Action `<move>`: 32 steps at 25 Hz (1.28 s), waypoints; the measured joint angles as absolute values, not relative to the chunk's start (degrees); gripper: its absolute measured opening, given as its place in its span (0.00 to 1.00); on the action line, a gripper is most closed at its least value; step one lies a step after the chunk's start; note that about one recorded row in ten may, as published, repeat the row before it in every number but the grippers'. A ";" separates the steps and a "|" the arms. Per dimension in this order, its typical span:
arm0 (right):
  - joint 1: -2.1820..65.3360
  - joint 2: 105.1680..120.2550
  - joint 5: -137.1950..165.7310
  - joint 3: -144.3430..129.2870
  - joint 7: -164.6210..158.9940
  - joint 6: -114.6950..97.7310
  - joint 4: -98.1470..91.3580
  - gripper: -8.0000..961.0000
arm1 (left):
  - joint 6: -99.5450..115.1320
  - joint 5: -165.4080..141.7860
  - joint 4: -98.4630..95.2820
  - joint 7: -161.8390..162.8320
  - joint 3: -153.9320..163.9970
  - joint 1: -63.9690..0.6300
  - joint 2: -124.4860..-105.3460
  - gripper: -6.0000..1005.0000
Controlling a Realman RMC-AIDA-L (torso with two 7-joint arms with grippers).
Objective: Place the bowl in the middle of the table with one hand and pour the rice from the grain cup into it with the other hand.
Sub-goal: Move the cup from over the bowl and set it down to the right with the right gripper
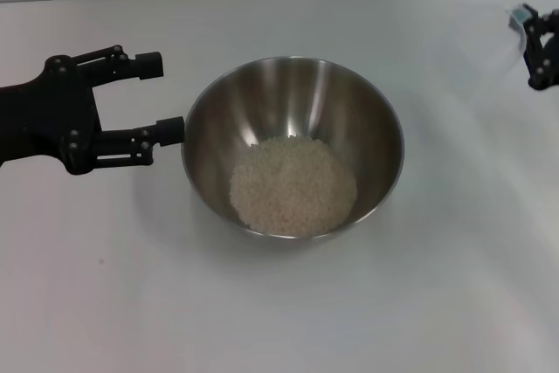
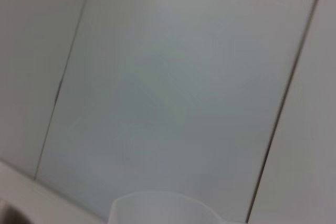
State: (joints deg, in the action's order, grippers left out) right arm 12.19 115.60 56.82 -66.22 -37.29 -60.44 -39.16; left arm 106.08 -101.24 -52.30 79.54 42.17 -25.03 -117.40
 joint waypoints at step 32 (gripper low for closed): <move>15.10 115.95 64.28 -61.76 -43.02 -54.88 -24.53 0.02 | 108.57 -101.85 -52.37 81.64 42.80 -24.44 -117.18 0.84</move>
State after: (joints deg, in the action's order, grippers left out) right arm 15.10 115.95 64.28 -61.76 -43.02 -54.88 -24.53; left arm 108.57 -101.85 -52.37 81.64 42.80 -24.44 -117.18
